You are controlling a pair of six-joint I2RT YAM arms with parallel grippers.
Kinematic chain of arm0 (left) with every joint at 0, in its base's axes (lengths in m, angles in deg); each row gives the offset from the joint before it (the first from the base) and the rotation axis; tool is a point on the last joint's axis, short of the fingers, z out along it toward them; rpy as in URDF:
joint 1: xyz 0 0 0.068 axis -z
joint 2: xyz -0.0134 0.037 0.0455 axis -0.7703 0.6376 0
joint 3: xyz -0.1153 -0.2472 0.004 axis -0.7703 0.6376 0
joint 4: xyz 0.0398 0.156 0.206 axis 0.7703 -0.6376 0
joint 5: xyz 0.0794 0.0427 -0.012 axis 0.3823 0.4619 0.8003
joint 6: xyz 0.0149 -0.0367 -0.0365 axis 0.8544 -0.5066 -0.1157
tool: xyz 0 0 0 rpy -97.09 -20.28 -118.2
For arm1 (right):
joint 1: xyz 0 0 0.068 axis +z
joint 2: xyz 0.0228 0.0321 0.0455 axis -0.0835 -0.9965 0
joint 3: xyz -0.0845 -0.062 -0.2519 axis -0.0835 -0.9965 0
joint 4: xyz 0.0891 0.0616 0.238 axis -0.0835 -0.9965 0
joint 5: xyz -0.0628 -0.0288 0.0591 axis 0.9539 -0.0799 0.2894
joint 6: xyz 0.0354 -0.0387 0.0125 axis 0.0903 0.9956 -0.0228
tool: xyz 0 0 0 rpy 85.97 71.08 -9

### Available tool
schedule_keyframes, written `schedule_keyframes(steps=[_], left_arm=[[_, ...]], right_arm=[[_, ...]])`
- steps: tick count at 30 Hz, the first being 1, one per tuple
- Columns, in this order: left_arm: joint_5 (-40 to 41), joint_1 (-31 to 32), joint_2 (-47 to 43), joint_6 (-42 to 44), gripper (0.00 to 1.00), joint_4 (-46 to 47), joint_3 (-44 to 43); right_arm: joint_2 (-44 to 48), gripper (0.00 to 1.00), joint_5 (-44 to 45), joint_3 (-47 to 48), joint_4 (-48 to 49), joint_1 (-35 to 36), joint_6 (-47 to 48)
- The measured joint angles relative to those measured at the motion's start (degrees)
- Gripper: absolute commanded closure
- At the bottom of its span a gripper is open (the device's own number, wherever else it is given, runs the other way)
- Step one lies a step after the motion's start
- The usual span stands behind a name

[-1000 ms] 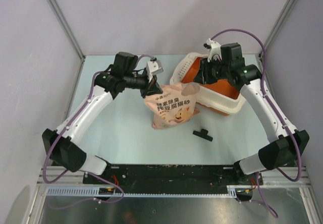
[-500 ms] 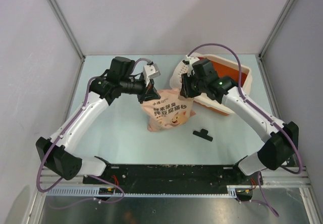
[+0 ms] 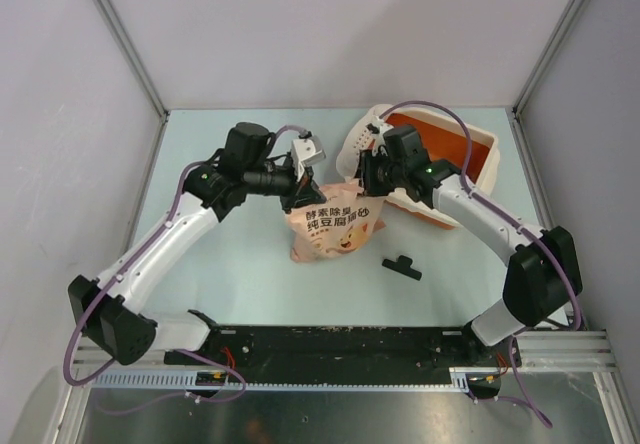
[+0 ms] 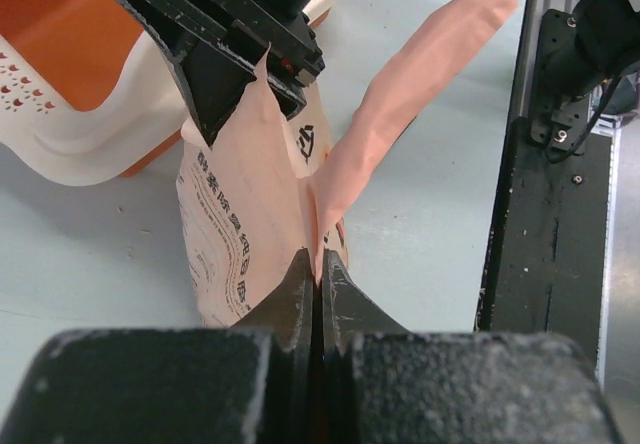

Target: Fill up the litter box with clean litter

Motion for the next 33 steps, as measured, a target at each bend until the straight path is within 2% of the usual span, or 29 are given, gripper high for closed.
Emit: schedule_keyframes(steps=[4,9,11,20,25,33], left_arm=[[1.9,0.1,-2.2,0.5,1.00,2.0,2.6],[5.6,0.2,-5.2,2.6,1.00,4.0,5.8],[7.1,0.3,-6.4,4.1,1.00,4.0,6.5],[9.2,0.3,-7.0,6.2,1.00,3.9,6.7],[10.2,0.3,-6.0,7.0,1.00,3.9,6.2],[10.5,0.4,-4.7,7.8,1.00,4.1,4.9]], right_arm=[[-1.0,1.00,-9.0,-1.8,3.6,-3.5,-3.3],[-2.0,1.00,-22.8,-2.8,9.4,-9.3,-13.4],[-1.6,1.00,-25.7,-2.8,10.3,-11.8,-16.2],[5.2,1.00,-26.3,-3.9,11.0,-19.4,-22.1],[6.0,1.00,-28.7,-5.1,12.7,-23.3,-24.0],[6.4,1.00,-37.1,-14.7,23.1,-29.3,-33.9]])
